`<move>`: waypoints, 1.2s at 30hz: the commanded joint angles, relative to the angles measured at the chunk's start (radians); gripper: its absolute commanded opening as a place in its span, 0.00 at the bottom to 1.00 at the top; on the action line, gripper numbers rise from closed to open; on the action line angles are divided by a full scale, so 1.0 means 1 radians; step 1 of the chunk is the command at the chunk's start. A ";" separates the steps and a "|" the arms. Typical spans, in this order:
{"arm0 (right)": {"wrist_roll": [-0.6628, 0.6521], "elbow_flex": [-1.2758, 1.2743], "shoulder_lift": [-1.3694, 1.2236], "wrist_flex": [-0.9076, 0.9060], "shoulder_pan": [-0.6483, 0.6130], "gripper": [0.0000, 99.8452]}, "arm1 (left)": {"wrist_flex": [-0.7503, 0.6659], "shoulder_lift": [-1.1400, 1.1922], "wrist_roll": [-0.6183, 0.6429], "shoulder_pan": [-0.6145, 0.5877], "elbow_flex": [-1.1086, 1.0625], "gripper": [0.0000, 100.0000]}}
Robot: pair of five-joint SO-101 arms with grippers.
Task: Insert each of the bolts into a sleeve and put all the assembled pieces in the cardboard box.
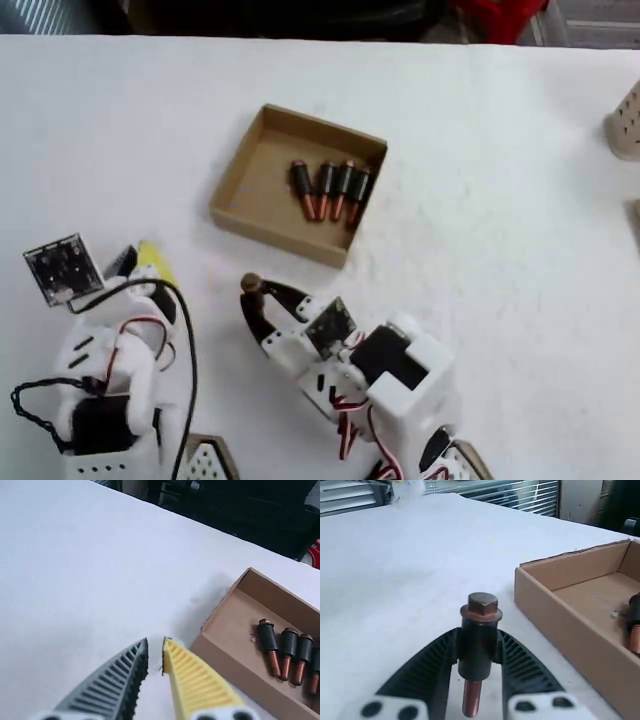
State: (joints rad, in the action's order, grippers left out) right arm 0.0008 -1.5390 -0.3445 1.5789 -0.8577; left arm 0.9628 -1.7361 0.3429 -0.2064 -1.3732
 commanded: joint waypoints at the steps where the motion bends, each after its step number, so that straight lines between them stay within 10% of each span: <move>1: 0.008 0.020 0.015 0.007 0.007 0.02 | 0.026 -0.012 -0.011 -0.033 0.071 0.09; 36: 0.006 -0.025 0.019 0.067 0.007 0.02 | 0.124 -0.090 -0.296 -0.065 -0.319 0.02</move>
State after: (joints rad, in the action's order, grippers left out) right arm 0.0008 -1.5497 -0.3445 1.5881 -0.8562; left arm 1.0503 -1.8220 0.0545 -0.2662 -1.6924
